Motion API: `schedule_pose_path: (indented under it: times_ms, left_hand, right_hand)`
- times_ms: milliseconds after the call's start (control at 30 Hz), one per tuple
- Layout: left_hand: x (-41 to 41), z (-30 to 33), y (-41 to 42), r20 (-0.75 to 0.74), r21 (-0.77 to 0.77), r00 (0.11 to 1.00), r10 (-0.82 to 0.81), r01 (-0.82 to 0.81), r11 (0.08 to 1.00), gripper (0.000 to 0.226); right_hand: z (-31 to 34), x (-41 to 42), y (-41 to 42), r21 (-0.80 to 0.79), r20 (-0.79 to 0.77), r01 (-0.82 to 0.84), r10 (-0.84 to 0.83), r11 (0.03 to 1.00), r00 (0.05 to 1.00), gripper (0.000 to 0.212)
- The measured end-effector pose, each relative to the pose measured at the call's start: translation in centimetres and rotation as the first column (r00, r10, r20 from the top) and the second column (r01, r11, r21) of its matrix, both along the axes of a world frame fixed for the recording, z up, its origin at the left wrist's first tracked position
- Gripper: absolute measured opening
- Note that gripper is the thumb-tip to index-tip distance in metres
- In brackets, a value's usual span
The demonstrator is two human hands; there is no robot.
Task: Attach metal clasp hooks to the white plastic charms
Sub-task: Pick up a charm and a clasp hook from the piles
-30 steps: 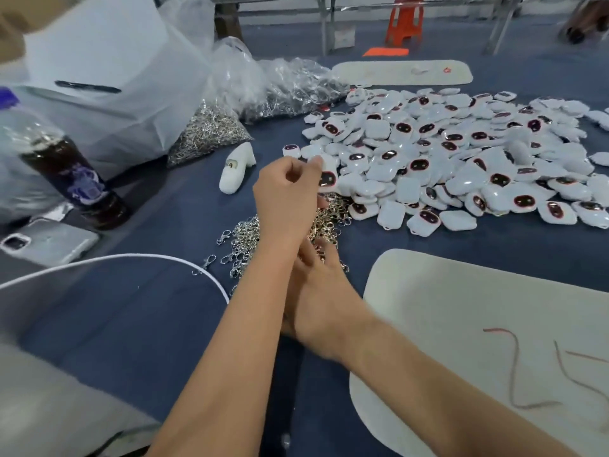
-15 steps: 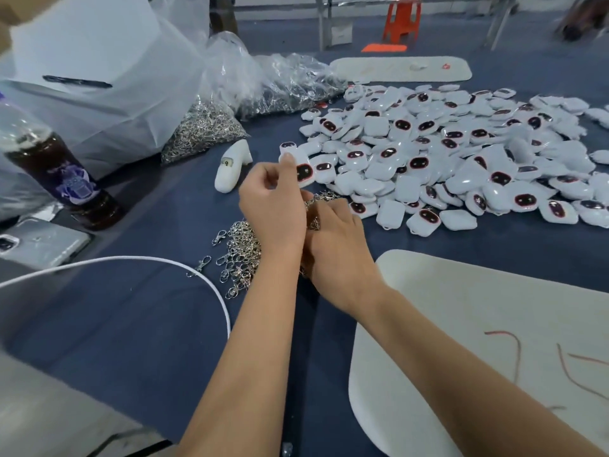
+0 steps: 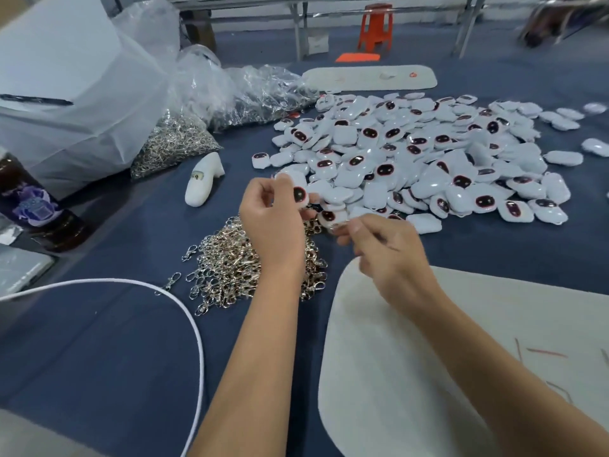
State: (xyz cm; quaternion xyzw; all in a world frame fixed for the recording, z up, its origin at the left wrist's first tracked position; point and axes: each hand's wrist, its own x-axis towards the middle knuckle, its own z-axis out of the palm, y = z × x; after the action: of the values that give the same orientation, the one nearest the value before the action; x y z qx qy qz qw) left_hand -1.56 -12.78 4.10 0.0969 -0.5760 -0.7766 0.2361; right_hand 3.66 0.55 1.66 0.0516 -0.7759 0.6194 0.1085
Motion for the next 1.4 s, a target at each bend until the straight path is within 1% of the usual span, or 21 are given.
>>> schedule_pose_path:
  times_ms: [67, 133, 167, 200, 233, 300, 333, 367, 400, 467, 500, 600, 733, 867, 933, 1000, 1067, 1133, 1200, 1267, 1400]
  left_hand:
    - [0.7, 0.4, 2.7, 0.016, 0.053, 0.994, -0.104, 0.103, 0.993, 0.020]
    - [1.5, 0.5, 5.5, 0.051, 0.054, 0.963, -0.265, 0.262, 0.964, 0.008]
    - [2.1, 0.4, 7.0, 0.069, 0.020, 0.933, -0.352, 0.352, 0.936, 0.014]
    - [2.6, 0.1, 8.5, 0.083, -0.044, 0.896, -0.436, 0.440, 0.897, 0.023]
    - [3.1, -0.4, 9.8, 0.108, -0.151, 0.858, -0.501, 0.513, 0.845, 0.030]
    - [4.0, -1.6, 11.5, 0.147, -0.410, 0.793, -0.591, 0.593, 0.693, 0.032]
    - [4.5, -2.2, 12.4, 0.150, -0.504, 0.761, -0.632, 0.608, 0.613, 0.029]
    - [4.8, -2.7, 12.8, 0.139, -0.569, 0.744, -0.653, 0.600, 0.562, 0.026]
    - [4.9, -3.2, 12.8, 0.109, -0.622, 0.746, -0.657, 0.566, 0.540, 0.022]
    - [4.9, -3.8, 12.9, 0.041, -0.682, 0.744, -0.666, 0.509, 0.526, 0.015]
    - [4.8, -3.9, 12.8, 0.032, -0.676, 0.733, -0.679, 0.516, 0.526, 0.014]
    - [4.6, -4.1, 12.5, 0.083, -0.625, 0.702, -0.707, 0.589, 0.512, 0.016]
    - [4.5, -3.7, 12.6, 0.132, -0.625, 0.695, -0.706, 0.612, 0.485, 0.018]
    - [4.3, -3.6, 12.6, 0.190, -0.582, 0.672, -0.716, 0.665, 0.469, 0.021]
    - [4.1, -3.6, 12.6, 0.197, -0.577, 0.681, -0.705, 0.662, 0.479, 0.021]
    - [4.2, -3.5, 12.7, 0.184, -0.597, 0.709, -0.681, 0.631, 0.495, 0.020]
    - [4.2, -3.4, 12.9, 0.174, -0.600, 0.725, -0.666, 0.615, 0.512, 0.017]
    - [4.1, -3.5, 12.9, 0.174, -0.590, 0.721, -0.671, 0.622, 0.515, 0.015]
    - [4.1, -3.4, 12.9, 0.180, -0.561, 0.695, -0.697, 0.654, 0.508, 0.015]
    - [4.0, -3.3, 12.8, 0.176, -0.560, 0.680, -0.712, 0.664, 0.496, 0.015]
    - [3.9, -3.6, 13.0, 0.147, -0.632, 0.718, -0.680, 0.597, 0.494, 0.016]
  right_hand:
    - [0.0, 1.2, 3.5, -0.023, 0.020, 0.054, -0.053, 0.998, 0.998, 0.033]
    - [0.0, 2.5, 6.9, -0.017, 0.025, 0.144, -0.144, 0.989, 0.989, 0.029]
    - [0.0, 3.0, 8.6, -0.002, 0.023, 0.195, -0.195, 0.981, 0.981, 0.025]
    - [0.1, 3.6, 10.1, 0.018, 0.020, 0.243, -0.243, 0.970, 0.970, 0.024]
    - [0.1, 4.2, 11.6, 0.034, 0.016, 0.284, -0.285, 0.958, 0.959, 0.026]
    - [-0.1, 5.1, 13.5, 0.065, 0.020, 0.337, -0.339, 0.939, 0.941, 0.030]
    - [-0.1, 5.7, 14.4, 0.087, 0.020, 0.354, -0.357, 0.931, 0.934, 0.032]
    - [-0.3, 6.0, 14.9, 0.100, 0.020, 0.357, -0.361, 0.929, 0.932, 0.034]
    - [-0.5, 6.2, 15.1, 0.094, 0.024, 0.353, -0.357, 0.931, 0.934, 0.034]
    - [-0.8, 6.5, 15.3, 0.074, 0.026, 0.328, -0.331, 0.942, 0.943, 0.027]
    - [-1.0, 6.5, 15.4, 0.075, 0.012, 0.306, -0.308, 0.949, 0.951, 0.023]
    - [-1.2, 6.2, 15.2, 0.056, -0.019, 0.252, -0.251, 0.966, 0.968, 0.017]
    - [-1.8, 5.8, 15.6, 0.032, -0.025, 0.261, -0.260, 0.965, 0.965, 0.018]
    - [-2.0, 5.8, 15.6, 0.047, -0.098, 0.252, -0.247, 0.967, 0.964, 0.023]
    - [-2.0, 5.7, 15.6, 0.060, -0.120, 0.246, -0.237, 0.968, 0.964, 0.025]
    - [-2.1, 5.6, 15.6, 0.065, -0.082, 0.260, -0.255, 0.963, 0.964, 0.027]
    - [-2.2, 5.5, 15.7, 0.100, -0.054, 0.292, -0.288, 0.951, 0.956, 0.028]
    - [-2.2, 5.4, 15.7, 0.192, -0.090, 0.308, -0.296, 0.932, 0.951, 0.031]
    - [-2.0, 5.3, 15.7, 0.276, -0.136, 0.304, -0.276, 0.912, 0.951, 0.033]
    - [-2.1, 5.3, 15.6, 0.328, -0.171, 0.306, -0.262, 0.894, 0.950, 0.033]
    - [-2.3, 5.2, 15.6, 0.320, -0.205, 0.337, -0.282, 0.885, 0.937, 0.020]
